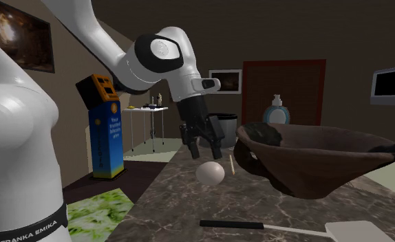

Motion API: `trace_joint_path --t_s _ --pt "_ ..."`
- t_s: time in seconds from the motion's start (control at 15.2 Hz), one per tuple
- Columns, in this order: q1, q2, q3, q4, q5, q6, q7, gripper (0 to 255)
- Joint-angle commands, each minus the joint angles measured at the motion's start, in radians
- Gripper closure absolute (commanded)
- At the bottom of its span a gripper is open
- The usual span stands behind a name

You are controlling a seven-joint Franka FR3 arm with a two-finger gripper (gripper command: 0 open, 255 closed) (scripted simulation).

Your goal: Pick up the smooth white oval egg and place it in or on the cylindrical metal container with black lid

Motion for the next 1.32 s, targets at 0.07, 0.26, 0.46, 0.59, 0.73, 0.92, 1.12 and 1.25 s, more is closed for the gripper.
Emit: trace_joint_path --t_s 0.07,0.26,0.46,0.59,0.73,0.92,1.12,1.25 --pt "-0.019 0.050 -0.007 -0.010 -0.029 0.063 0.012 0" --pt "-0.035 0.095 -0.011 -0.014 -0.053 0.113 0.026 0" --pt "-0.035 0.095 -0.011 -0.014 -0.053 0.113 0.026 0" --pt "-0.035 0.095 -0.011 -0.014 -0.053 0.113 0.026 0" --pt "-0.035 0.094 -0.011 -0.014 -0.053 0.112 0.026 0" --pt "-0.035 0.094 -0.011 -0.014 -0.053 0.112 0.026 255" --pt "-0.035 0.094 -0.011 -0.014 -0.053 0.112 0.026 255" --pt "-0.035 0.094 -0.010 -0.014 -0.053 0.112 0.026 255"
